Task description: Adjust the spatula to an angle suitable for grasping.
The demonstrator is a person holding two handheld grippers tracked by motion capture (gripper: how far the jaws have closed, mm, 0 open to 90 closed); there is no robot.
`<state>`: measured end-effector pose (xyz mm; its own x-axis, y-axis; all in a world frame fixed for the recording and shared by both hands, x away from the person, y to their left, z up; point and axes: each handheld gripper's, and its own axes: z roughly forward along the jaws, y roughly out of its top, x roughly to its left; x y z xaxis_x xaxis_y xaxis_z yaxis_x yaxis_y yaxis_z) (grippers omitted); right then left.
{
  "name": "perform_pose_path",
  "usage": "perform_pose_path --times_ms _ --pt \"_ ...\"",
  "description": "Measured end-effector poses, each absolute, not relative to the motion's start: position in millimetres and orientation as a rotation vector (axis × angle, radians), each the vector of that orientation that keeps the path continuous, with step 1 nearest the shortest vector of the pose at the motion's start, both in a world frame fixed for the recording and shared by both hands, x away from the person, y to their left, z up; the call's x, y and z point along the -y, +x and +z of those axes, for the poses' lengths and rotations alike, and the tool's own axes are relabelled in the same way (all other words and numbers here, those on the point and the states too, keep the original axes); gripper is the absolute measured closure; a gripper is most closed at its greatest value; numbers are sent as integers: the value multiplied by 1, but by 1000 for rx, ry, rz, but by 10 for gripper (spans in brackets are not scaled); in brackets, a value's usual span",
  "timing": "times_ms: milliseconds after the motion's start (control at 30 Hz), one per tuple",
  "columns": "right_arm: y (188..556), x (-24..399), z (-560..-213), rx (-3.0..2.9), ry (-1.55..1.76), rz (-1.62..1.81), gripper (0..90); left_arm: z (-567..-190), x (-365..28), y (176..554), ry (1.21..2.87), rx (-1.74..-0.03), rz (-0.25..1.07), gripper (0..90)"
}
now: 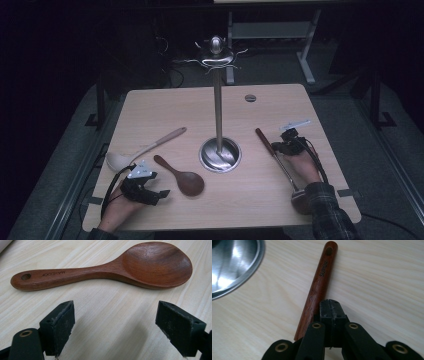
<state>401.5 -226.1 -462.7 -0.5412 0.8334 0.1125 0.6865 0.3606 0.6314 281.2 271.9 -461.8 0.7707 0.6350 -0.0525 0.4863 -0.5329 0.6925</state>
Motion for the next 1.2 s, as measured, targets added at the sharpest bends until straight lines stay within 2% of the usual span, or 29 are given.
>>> perform_pose_path --times_ms 567,933,1033,1200 --pt "392 191 -460 -2551 1189 940 898 -462 -272 281 2242 -830 265 154" --pt "389 187 -455 -2564 1175 941 894 -462 -273 281 2247 -826 265 154" --pt "390 191 -445 -2544 1217 961 846 -462 -273 281 2245 -830 263 154" --pt "390 194 -430 -2585 1276 960 711 -462 -273 281 2248 -827 264 155"
